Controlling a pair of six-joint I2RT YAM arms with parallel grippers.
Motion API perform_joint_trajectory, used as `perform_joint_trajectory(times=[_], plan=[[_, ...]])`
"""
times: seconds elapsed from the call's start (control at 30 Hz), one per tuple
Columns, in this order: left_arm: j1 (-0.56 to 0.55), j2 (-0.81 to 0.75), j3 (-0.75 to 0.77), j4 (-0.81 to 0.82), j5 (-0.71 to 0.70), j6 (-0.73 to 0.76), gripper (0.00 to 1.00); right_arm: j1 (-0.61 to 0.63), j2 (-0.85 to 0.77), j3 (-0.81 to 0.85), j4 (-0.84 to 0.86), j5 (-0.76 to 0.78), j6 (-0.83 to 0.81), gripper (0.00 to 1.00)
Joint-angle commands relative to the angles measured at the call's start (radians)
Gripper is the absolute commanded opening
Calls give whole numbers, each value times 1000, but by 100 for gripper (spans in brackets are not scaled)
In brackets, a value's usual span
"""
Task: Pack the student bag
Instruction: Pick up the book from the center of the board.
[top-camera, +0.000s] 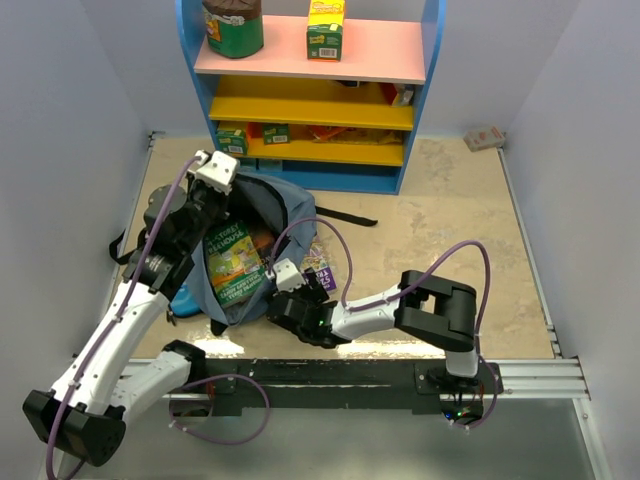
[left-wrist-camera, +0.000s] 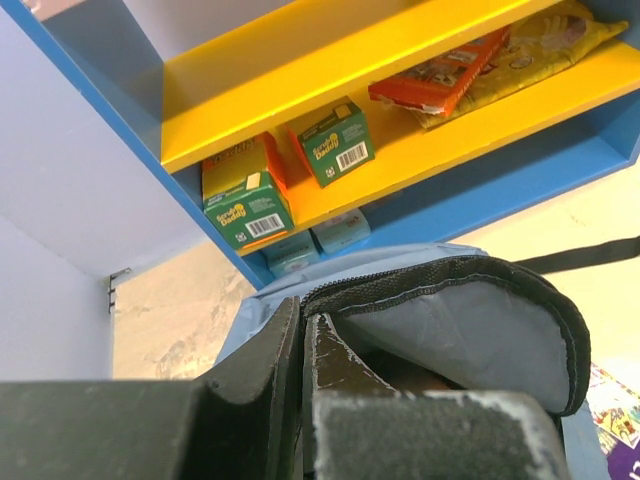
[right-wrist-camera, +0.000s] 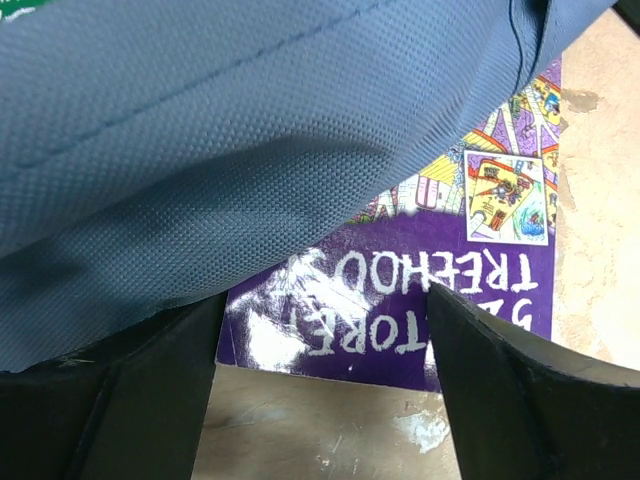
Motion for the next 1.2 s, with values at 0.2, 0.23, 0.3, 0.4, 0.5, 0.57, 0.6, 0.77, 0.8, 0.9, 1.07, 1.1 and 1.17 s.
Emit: perform_joint_trajectory(times=[0.2, 0.23, 0.3, 0.4, 0.5, 0.57, 0.6, 0.77, 0.8, 0.9, 1.07, 1.1, 1.17], plan=[[-2, 29, 212, 267, 100, -6, 4, 8, 131, 15, -258, -65, 197, 69], [-1, 36, 230, 269, 105, -4, 4, 8, 128, 9, -269, -65, 214, 66], [-2, 54, 258, 261, 124, -7, 4, 8, 117, -15, -296, -66, 275, 56], [-2, 65, 260, 246, 157, -16, 4, 9, 100, -51, -333, -83, 350, 43], [-1, 56, 232, 246, 180, -24, 4, 11, 88, -80, -362, -105, 427, 32], [-1, 49, 220, 255, 183, -20, 4, 18, 68, -107, -368, -114, 476, 24], [-1, 48, 214, 258, 184, -13, 4, 23, 61, -117, -382, -112, 493, 19], [-1, 46, 211, 263, 198, -7, 4, 26, -31, -196, -439, -94, 620, 0], [-2, 46, 205, 263, 200, -10, 4, 29, -45, -206, -454, -92, 637, 0], [-1, 34, 177, 257, 204, -18, 4, 53, -90, -224, -506, -82, 697, 0], [-1, 0, 126, 243, 204, -18, 4, 124, -228, -183, -721, 18, 882, 0], [-1, -3, 111, 234, 207, -23, 4, 132, -261, -177, -780, 54, 900, 0], [-1, -12, 91, 226, 221, -26, 4, 133, -388, -164, -836, 88, 947, 0]])
